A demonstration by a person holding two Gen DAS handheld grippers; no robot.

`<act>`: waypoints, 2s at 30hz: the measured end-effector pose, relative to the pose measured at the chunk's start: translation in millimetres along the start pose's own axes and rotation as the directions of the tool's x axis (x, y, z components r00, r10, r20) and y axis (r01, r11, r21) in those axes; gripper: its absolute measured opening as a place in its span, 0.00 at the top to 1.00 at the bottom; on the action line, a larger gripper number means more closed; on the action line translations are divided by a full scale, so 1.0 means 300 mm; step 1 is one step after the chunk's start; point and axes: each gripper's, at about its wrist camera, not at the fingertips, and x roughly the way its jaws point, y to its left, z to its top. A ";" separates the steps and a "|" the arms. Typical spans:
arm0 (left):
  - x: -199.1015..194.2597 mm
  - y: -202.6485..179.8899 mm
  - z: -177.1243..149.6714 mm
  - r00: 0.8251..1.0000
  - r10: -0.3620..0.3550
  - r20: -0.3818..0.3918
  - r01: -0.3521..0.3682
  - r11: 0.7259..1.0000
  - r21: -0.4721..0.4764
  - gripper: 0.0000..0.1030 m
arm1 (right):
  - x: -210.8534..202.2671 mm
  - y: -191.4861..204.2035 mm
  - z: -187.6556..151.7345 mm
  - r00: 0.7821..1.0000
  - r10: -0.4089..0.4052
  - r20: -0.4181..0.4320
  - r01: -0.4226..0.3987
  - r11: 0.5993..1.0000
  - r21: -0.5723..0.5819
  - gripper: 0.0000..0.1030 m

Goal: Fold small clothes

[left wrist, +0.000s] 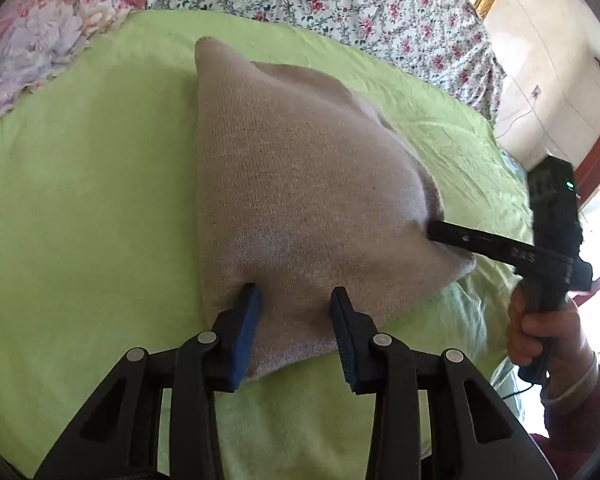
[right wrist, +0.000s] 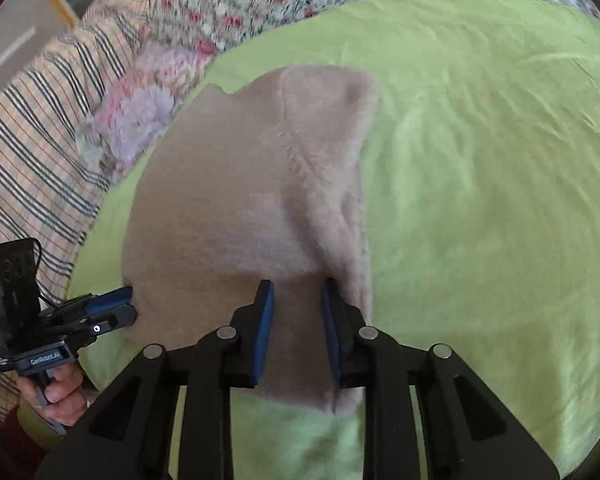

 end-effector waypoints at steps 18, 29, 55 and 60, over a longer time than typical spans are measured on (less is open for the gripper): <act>-0.056 -0.031 -0.082 0.997 0.074 0.030 -0.074 0.997 0.009 0.59 | -0.037 0.043 -0.103 0.995 -0.100 0.030 0.102 0.991 -0.089 0.74; -0.127 -0.019 -0.143 0.993 0.114 0.014 -0.113 0.993 -0.015 0.57 | -0.149 0.062 -0.179 0.989 -0.145 0.032 0.147 0.986 -0.072 0.73; -0.236 -0.071 -0.082 0.928 0.370 0.041 -0.372 0.928 0.026 0.20 | -0.195 0.124 -0.176 0.996 -0.082 0.027 0.084 0.992 -0.093 0.44; -0.226 -0.062 -0.056 0.927 0.372 0.040 -0.373 0.928 0.020 0.20 | -0.187 0.123 -0.136 0.996 -0.084 0.039 0.088 0.992 -0.087 0.44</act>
